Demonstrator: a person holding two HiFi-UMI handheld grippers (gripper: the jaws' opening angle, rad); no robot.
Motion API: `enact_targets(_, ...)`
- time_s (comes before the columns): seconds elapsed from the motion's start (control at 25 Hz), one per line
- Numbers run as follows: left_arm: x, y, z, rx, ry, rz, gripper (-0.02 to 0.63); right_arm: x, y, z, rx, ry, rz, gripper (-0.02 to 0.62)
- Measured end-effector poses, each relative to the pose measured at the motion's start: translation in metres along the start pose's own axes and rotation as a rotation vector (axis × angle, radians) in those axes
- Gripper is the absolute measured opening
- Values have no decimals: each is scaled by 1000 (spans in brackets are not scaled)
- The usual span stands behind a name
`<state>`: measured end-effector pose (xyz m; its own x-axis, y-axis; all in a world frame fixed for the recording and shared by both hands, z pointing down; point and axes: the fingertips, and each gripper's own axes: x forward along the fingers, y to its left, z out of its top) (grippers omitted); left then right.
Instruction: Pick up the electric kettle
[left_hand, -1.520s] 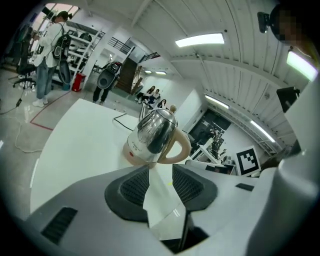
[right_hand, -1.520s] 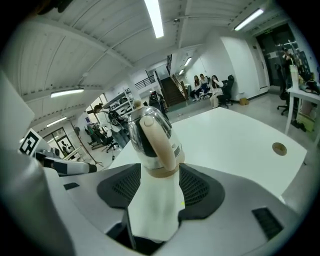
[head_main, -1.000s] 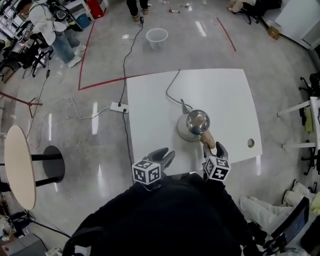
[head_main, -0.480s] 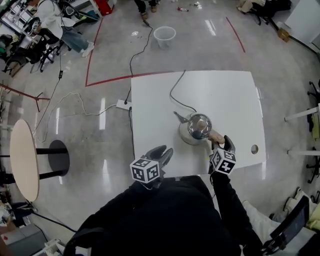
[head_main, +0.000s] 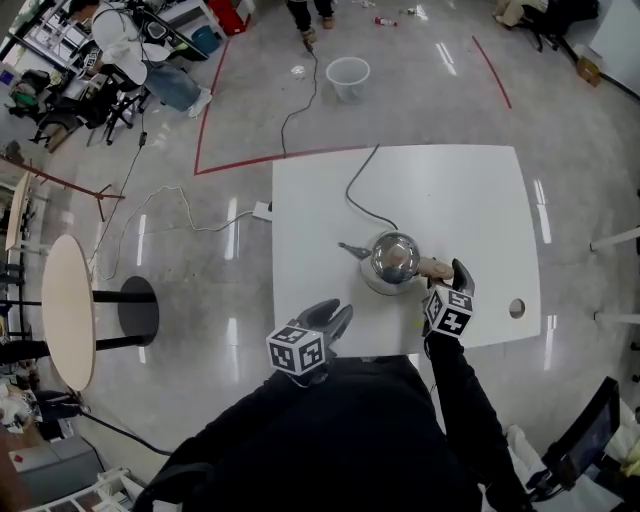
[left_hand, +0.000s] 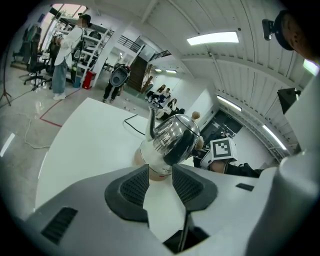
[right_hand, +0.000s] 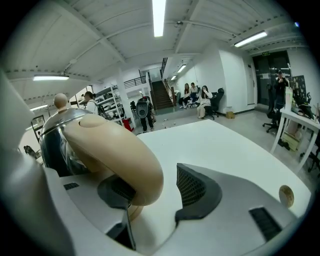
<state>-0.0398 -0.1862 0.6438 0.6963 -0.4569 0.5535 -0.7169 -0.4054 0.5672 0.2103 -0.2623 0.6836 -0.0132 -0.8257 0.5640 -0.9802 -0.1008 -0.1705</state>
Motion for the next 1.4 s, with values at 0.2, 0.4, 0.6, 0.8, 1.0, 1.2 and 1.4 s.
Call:
enact_targets(0.2, -9, 5, -2, -18, -22, 43, 158, 13, 5, 17, -194, -71, -2, 217)
enact_targets(0.4, -18, 14, -4, -39, -35, 78, 158, 16, 20, 31, -334, -137, 37, 140)
enact_targets(0.6, -15, 14, -15, -59, -26, 82, 157, 20, 19, 33, -357, -143, 31, 58)
enact_targets(0.8, -19, 11, -16, -59, -24, 78, 156, 13, 22, 38, -336, -169, 47, 60)
enact_targets(1.0, -24, 13, -10, -61, -36, 84, 158, 10, 24, 45, -318, -195, 60, 60)
enact_targets(1.2, -23, 14, -7, -59, -41, 90, 158, 11, 24, 56, -308, -215, 72, 60)
enact_targets(1.4, -23, 19, -7, -64, -42, 88, 158, 7, 31, 67, -239, -237, 121, 53)
